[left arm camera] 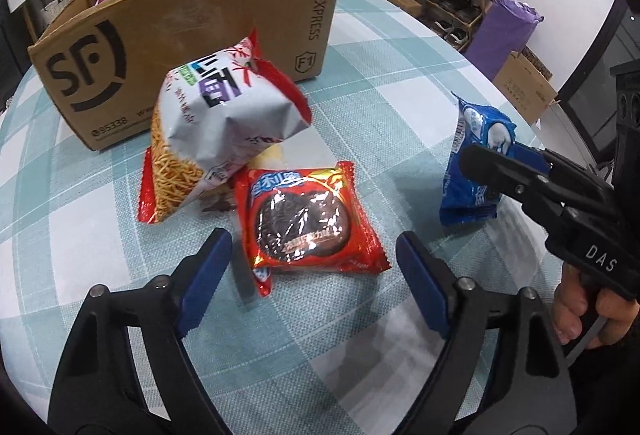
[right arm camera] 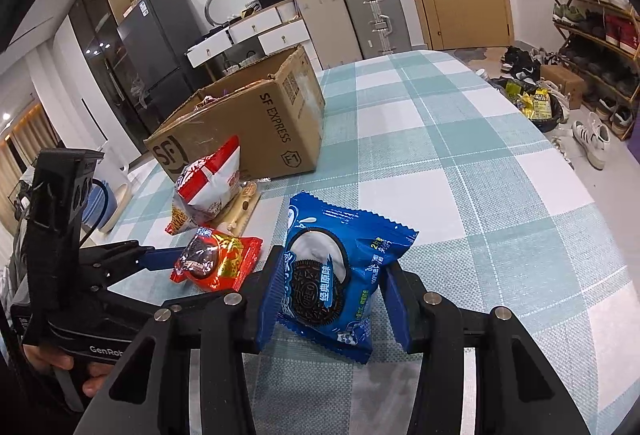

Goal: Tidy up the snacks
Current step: 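Grasp the blue Oreo pack with the right gripper while the left gripper grasps the red Oreo pack, then lift both Oreo packs and carry them over the cardboard box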

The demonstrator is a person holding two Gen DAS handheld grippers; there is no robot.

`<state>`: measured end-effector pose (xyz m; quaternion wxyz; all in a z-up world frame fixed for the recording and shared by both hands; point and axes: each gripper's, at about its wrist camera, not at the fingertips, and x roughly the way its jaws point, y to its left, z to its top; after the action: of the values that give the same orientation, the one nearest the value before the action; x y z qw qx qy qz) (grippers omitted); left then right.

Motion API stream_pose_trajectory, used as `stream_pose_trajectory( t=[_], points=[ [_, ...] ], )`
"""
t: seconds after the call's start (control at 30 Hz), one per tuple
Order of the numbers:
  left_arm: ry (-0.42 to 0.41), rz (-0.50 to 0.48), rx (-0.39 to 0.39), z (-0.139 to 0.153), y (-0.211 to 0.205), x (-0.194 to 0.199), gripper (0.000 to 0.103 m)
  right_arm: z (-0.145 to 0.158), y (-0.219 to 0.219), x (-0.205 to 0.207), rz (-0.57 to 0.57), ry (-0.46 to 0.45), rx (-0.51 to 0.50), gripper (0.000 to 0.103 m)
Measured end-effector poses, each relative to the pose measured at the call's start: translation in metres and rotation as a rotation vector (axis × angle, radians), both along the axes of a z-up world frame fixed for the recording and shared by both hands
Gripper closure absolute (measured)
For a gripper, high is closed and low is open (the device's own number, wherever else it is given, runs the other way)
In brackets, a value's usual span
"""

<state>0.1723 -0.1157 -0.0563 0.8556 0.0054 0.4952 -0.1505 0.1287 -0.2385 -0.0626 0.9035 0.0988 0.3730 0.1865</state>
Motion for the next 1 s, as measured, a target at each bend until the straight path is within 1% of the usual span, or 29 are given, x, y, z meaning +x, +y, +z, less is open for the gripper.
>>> stream_pose_trajectory(
  t=[0.17, 0.23, 0.27, 0.3, 0.33, 0.4, 0.5, 0.73, 1.0],
  points=[
    [0.009, 0.004, 0.014, -0.004, -0.005, 0.007, 0.025, 0.0, 0.001, 0.001, 0.003, 0.001, -0.001, 0.057],
    [0.008, 0.011, 0.011, -0.005, -0.005, 0.009, 0.029, 0.0, 0.001, 0.002, 0.0, 0.002, -0.002, 0.057],
    [0.004, 0.012, 0.015, -0.005, -0.005, 0.011, 0.036, 0.0, 0.001, 0.002, 0.001, 0.003, -0.001, 0.057],
    [-0.001, 0.014, 0.021, -0.005, -0.005, 0.012, 0.04, 0.0, 0.002, 0.002, 0.0, 0.002, -0.002, 0.057],
    [-0.001, 0.013, 0.017, -0.004, -0.004, 0.011, 0.04, 0.0, 0.002, 0.002, 0.001, 0.001, -0.003, 0.057],
    [-0.007, 0.023, -0.008, -0.003, 0.0, 0.011, 0.046, 0.0, 0.003, 0.002, 0.002, 0.0, -0.003, 0.057],
    [-0.013, 0.023, -0.033, -0.002, 0.004, 0.01, 0.053, 0.001, 0.004, 0.002, 0.005, -0.001, -0.007, 0.057],
    [-0.021, 0.004, -0.056, 0.003, 0.009, 0.002, 0.059, 0.005, 0.006, 0.001, 0.005, -0.012, -0.01, 0.057],
    [-0.036, -0.02, -0.072, 0.009, 0.009, -0.008, 0.059, 0.009, 0.006, -0.002, 0.004, -0.022, -0.012, 0.057]
  ],
)
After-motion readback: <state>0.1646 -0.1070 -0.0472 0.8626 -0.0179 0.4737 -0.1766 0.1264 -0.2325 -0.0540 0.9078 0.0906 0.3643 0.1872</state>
